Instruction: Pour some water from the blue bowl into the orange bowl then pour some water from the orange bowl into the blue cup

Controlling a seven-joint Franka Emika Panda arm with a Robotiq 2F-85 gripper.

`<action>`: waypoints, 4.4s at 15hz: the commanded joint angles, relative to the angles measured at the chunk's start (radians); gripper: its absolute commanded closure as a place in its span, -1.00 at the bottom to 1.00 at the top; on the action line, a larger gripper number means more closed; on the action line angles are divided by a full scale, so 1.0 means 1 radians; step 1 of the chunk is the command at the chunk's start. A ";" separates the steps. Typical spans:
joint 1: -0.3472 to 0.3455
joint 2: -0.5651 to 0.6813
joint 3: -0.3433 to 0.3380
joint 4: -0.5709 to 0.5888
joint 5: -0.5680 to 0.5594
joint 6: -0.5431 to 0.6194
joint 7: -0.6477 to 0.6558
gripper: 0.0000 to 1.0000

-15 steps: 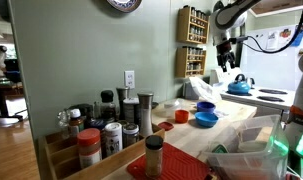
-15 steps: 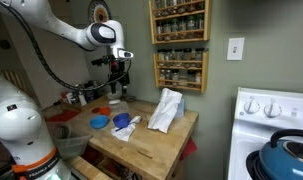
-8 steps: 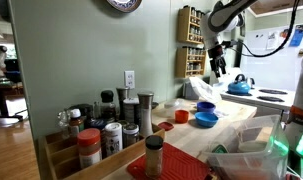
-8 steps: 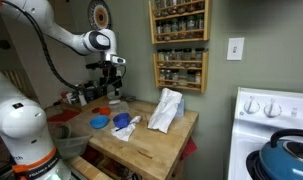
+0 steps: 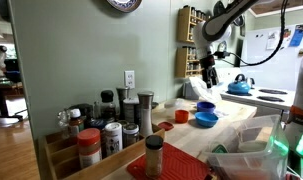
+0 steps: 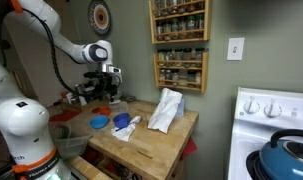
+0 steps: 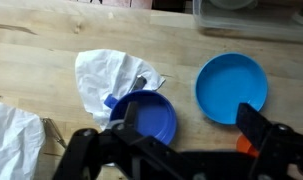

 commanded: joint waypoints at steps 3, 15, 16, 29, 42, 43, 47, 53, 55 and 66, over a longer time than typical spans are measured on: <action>0.006 0.003 -0.007 -0.021 0.024 0.053 -0.024 -1.00; 0.036 0.064 -0.016 -0.191 0.182 0.313 -0.177 -1.00; 0.039 0.074 -0.013 -0.195 0.188 0.318 -0.179 -1.00; 0.052 0.175 0.005 -0.230 0.255 0.449 -0.173 -0.85; 0.047 0.241 0.013 -0.239 0.250 0.567 -0.181 -0.07; 0.046 0.247 0.013 -0.240 0.259 0.575 -0.189 0.15; 0.042 0.256 0.013 -0.242 0.277 0.593 -0.205 0.73; 0.036 0.242 0.008 -0.242 0.300 0.589 -0.243 0.97; 0.034 0.235 0.007 -0.239 0.290 0.572 -0.241 0.98; 0.022 0.148 -0.015 -0.178 0.262 0.313 -0.221 0.98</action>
